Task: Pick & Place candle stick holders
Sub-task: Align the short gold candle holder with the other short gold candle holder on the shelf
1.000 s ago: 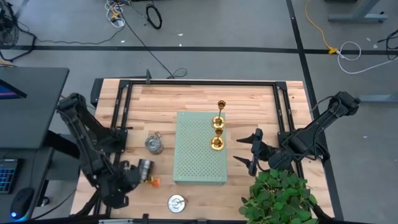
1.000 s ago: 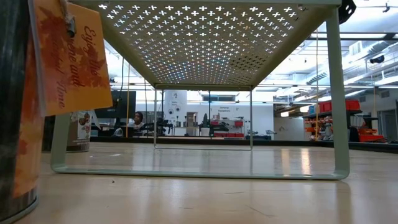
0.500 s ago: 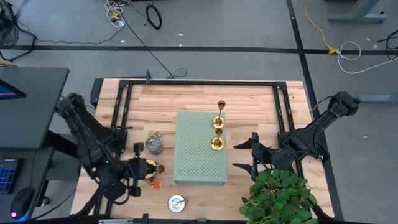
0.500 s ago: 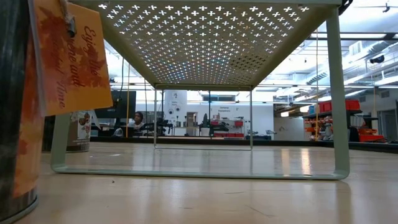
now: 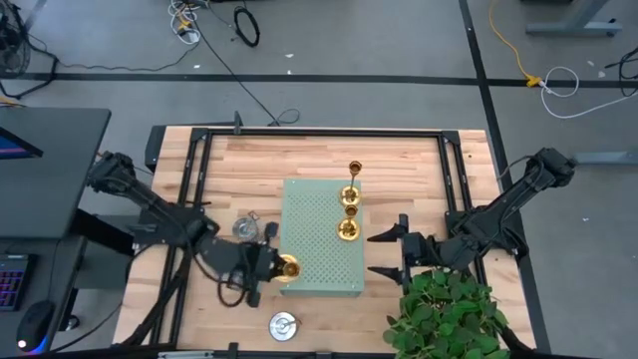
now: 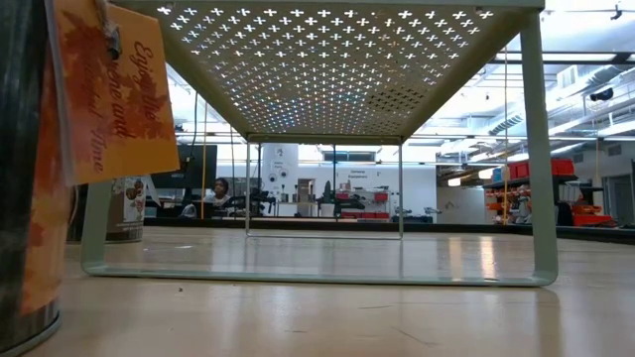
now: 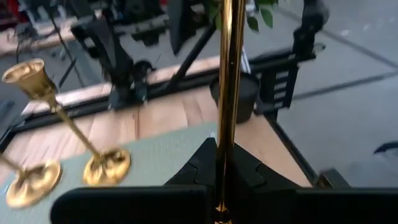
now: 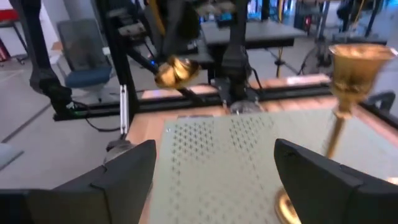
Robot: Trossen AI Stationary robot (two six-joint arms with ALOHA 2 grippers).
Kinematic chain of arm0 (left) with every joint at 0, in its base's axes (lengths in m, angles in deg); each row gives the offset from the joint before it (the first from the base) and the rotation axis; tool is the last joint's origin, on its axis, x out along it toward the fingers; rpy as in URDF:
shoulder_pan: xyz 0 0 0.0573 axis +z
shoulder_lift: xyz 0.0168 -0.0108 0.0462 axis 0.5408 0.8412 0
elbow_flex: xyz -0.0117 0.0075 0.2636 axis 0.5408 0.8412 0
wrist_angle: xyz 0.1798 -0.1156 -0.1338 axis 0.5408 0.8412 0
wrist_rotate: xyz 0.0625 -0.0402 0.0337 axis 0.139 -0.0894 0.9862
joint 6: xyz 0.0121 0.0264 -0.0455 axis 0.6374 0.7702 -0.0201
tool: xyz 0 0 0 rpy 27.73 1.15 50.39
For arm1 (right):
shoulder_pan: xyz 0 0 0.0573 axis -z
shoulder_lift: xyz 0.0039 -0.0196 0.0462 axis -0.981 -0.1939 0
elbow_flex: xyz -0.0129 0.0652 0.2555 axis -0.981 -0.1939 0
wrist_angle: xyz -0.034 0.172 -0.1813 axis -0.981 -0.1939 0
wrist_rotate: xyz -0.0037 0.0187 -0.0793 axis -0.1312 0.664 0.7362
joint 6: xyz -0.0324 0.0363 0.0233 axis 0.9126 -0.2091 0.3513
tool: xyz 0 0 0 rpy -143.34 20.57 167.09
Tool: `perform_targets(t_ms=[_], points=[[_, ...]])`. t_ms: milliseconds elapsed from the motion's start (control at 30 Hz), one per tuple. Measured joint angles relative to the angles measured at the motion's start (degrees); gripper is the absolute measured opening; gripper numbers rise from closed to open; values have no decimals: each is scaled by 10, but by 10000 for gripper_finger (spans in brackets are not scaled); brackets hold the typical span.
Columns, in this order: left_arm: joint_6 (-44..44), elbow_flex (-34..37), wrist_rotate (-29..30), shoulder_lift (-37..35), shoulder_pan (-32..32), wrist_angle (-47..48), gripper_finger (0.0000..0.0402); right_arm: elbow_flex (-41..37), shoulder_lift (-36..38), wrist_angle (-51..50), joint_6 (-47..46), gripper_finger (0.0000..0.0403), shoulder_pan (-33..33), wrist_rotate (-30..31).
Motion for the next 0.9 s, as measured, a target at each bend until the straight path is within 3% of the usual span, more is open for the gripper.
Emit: perform_targets(t_ms=[300,500,667,900], points=[[8,78,-131,39,83,-216,15,0,-69,174,118,332,9,6],[9,83,-140,103,106,-292,15,0,-89,192,106,332,25,4],[15,82,-182,147,128,-370,15,0,-105,218,104,332,35,-3],[4,82,-201,170,148,-404,15,0,-120,266,126,330,42,-16]])
